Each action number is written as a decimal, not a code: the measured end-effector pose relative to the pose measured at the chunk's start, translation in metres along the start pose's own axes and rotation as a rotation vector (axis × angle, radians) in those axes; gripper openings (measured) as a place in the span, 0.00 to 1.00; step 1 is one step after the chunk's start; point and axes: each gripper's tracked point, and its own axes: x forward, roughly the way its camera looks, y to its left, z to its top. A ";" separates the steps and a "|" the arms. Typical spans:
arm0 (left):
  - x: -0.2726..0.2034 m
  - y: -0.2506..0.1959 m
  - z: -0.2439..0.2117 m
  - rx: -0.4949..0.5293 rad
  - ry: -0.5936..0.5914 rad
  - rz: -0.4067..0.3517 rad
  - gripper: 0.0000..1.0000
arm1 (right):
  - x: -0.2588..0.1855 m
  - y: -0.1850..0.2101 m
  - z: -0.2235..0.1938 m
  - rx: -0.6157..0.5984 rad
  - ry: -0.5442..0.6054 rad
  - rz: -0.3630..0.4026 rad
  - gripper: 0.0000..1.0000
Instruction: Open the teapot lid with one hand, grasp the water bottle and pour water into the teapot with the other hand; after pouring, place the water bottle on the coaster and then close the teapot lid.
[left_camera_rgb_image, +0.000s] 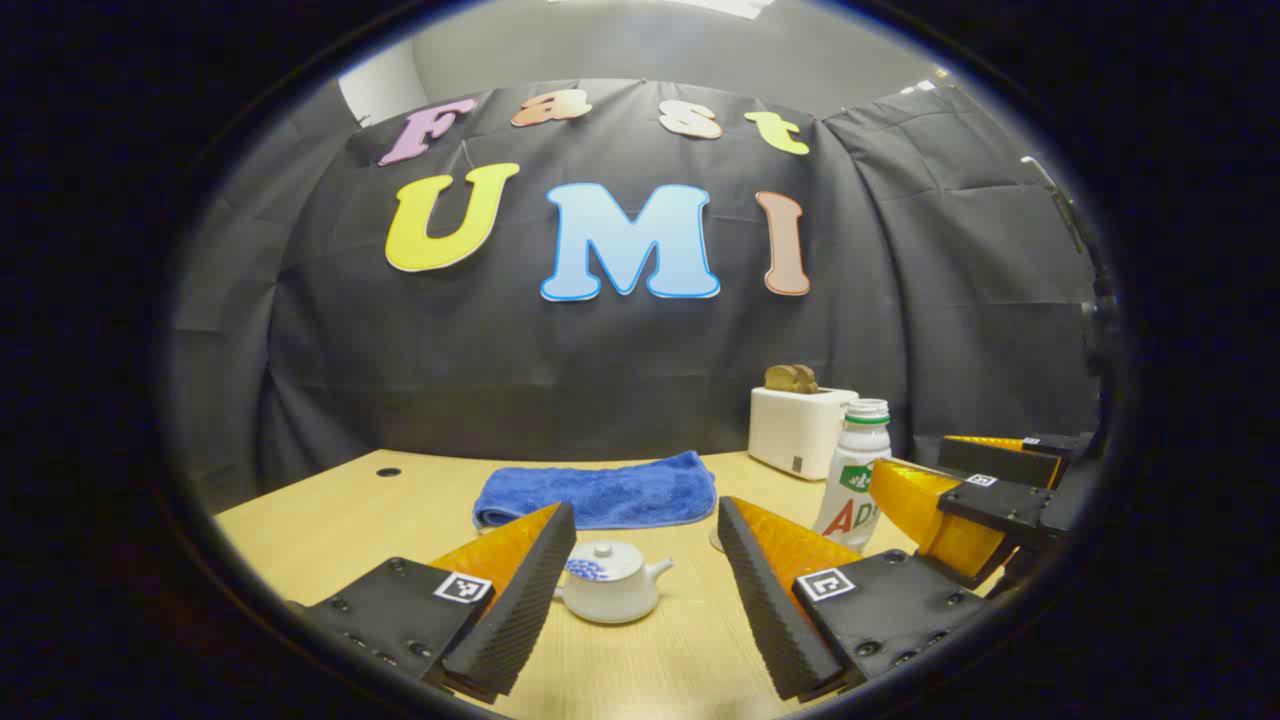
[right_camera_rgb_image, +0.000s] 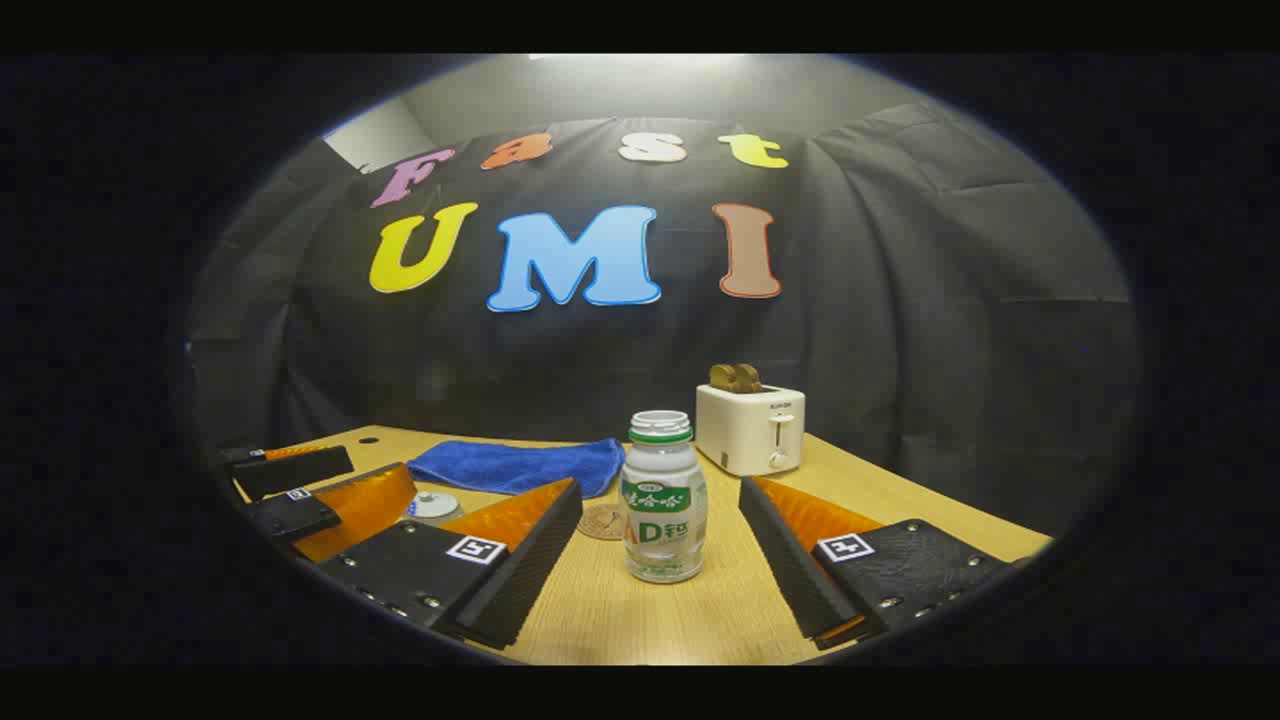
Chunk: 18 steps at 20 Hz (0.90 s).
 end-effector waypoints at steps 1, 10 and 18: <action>0.000 0.000 0.000 0.000 0.000 0.000 0.98 | 0.000 0.000 0.000 0.000 0.000 0.000 0.98; 0.000 0.000 0.000 0.000 0.000 0.000 0.98 | 0.000 0.000 0.000 0.000 0.000 0.000 0.98; 0.028 0.010 -0.033 -0.019 0.098 0.014 0.84 | -0.001 -0.003 -0.010 0.011 0.040 -0.005 0.98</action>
